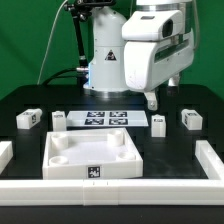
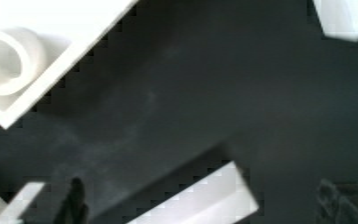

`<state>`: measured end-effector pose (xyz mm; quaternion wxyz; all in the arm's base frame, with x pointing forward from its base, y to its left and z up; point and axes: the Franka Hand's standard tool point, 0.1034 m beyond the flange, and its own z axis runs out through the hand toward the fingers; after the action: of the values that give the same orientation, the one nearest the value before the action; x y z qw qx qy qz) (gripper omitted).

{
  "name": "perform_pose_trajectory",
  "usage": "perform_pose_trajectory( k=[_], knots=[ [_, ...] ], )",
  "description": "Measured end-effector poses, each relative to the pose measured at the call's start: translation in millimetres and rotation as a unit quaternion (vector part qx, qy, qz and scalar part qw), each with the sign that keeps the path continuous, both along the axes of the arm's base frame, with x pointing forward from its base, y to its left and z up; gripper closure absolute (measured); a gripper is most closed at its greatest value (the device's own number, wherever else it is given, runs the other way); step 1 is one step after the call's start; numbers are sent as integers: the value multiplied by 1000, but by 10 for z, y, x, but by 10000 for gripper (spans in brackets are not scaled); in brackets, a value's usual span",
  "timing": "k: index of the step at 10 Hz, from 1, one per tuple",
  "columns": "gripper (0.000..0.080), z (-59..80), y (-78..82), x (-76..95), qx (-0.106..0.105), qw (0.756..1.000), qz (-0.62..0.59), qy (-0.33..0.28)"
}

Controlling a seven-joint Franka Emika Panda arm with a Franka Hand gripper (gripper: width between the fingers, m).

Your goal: Assemble one leg

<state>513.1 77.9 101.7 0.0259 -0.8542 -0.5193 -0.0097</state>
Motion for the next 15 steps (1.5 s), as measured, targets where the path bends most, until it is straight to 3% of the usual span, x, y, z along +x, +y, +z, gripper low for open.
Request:
perform_pose_trajectory(
  k=[3, 8, 9, 11, 13, 14, 15],
  knots=[
    [150, -184, -426, -45, -11, 992, 120, -24],
    [150, -200, -442, -57, -12, 994, 106, -21],
    [150, -226, -459, -50, -22, 987, 154, -50],
    [150, -343, -617, -225, -46, 964, 254, -59],
    [150, -377, -726, -266, -57, 953, 288, -68],
    [150, -387, -873, -287, -61, 957, 278, -63],
    [150, -386, -878, -282, -60, 958, 272, -63]
  ],
)
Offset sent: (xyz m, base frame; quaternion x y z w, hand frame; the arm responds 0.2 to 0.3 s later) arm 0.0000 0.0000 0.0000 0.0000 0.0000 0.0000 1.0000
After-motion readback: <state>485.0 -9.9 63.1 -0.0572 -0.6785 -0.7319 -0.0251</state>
